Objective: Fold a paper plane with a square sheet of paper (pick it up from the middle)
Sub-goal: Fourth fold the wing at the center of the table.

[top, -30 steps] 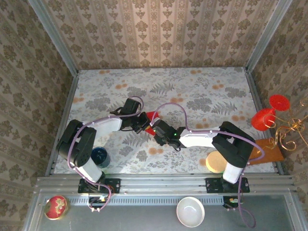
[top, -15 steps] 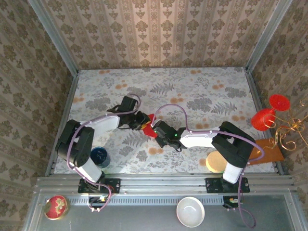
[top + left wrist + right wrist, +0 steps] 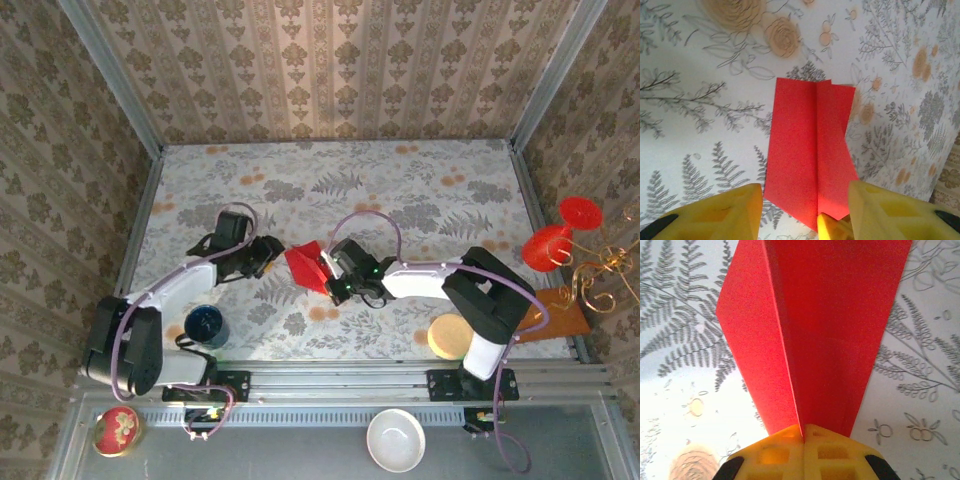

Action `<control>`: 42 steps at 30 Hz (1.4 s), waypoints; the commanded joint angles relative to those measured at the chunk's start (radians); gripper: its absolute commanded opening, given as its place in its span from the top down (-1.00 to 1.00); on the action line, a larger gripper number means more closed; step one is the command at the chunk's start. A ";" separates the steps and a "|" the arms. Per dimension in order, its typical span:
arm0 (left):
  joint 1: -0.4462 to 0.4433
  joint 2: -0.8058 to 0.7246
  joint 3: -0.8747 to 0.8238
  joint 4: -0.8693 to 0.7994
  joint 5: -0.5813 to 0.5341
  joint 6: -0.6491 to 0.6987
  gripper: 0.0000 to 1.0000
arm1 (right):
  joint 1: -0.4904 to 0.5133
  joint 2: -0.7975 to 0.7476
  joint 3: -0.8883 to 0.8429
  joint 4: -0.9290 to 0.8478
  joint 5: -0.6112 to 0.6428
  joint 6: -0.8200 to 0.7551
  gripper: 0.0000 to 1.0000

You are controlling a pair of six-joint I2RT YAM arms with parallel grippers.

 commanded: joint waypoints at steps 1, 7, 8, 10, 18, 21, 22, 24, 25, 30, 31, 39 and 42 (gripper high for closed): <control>-0.026 -0.034 -0.040 0.053 -0.008 -0.009 0.01 | -0.030 0.010 0.012 0.001 -0.170 0.054 0.90; -0.129 -0.013 -0.068 0.124 -0.013 -0.010 0.01 | -0.086 0.039 0.051 -0.020 -0.317 0.107 0.90; -0.142 -0.008 -0.071 0.135 -0.015 -0.010 0.01 | -0.092 0.047 0.055 -0.021 -0.337 0.113 0.90; -0.171 0.012 -0.074 0.166 -0.020 -0.012 0.01 | -0.104 0.067 0.068 -0.026 -0.379 0.127 0.90; -0.238 0.090 -0.080 0.242 -0.020 -0.011 0.02 | -0.131 0.129 0.090 -0.031 -0.458 0.168 0.88; -0.248 0.106 -0.080 0.249 -0.023 -0.010 0.03 | -0.141 0.144 0.095 -0.034 -0.478 0.182 0.87; -0.250 0.109 -0.082 0.252 -0.024 -0.009 0.03 | -0.142 0.149 0.095 -0.035 -0.479 0.189 0.87; -0.250 0.109 -0.083 0.258 -0.028 -0.006 0.03 | -0.150 0.155 0.094 -0.028 -0.491 0.207 0.86; -0.250 0.109 -0.083 0.259 -0.029 -0.004 0.03 | -0.155 0.157 0.088 -0.019 -0.500 0.216 0.86; -0.254 0.118 -0.082 0.272 -0.031 0.011 0.06 | -0.177 0.161 0.065 0.037 -0.539 0.252 0.86; -0.255 0.122 -0.082 0.273 -0.029 0.014 0.06 | -0.181 0.163 0.062 0.045 -0.546 0.257 0.86; -0.258 0.178 -0.052 0.280 -0.019 0.058 0.05 | -0.188 0.171 0.049 0.079 -0.575 0.273 0.86; -0.258 0.202 -0.023 0.268 -0.015 0.077 0.05 | -0.188 0.170 0.050 0.076 -0.572 0.268 0.86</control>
